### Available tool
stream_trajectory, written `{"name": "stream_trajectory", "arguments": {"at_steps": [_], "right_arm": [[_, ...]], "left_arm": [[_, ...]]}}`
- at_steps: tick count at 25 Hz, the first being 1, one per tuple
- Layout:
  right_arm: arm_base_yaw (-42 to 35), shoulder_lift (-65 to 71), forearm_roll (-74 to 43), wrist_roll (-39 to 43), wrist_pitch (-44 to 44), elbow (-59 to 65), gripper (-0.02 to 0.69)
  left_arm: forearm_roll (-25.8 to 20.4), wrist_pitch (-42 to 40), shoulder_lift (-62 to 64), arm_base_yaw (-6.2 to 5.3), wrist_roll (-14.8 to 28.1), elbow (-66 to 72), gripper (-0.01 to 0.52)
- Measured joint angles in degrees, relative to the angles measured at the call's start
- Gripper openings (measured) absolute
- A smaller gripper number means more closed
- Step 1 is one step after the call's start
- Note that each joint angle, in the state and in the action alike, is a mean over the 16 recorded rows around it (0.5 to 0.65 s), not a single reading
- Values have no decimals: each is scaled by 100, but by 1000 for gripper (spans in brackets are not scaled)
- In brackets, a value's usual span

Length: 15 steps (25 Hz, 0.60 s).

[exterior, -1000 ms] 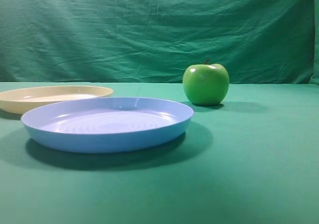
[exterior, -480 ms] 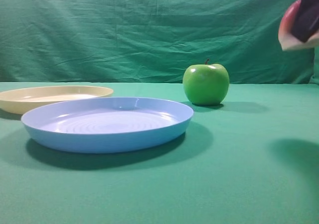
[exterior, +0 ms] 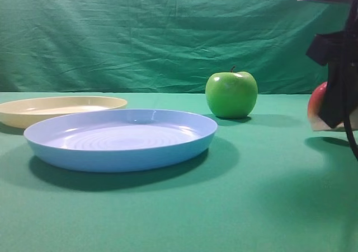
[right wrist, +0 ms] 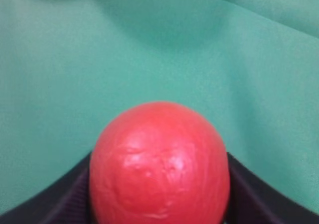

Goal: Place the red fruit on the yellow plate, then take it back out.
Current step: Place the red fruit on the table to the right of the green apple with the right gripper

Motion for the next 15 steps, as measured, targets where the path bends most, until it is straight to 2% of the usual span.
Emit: {"name": "stream_trajectory", "arguments": {"at_steps": [5,8,11,15], "right_arm": [[0,-327,3,0,211,-148,577],[0,-671,4,0,472,-304,622],[0,-1123,1,0,820,-485,609],[0,-1844,-8,0,1375,-721,520]], "left_arm": [[0,0,0,0,0,0,0],[0,0,0,0,0,0,0],[0,0,0,0,0,0,0],[0,0,0,0,0,0,0]]}}
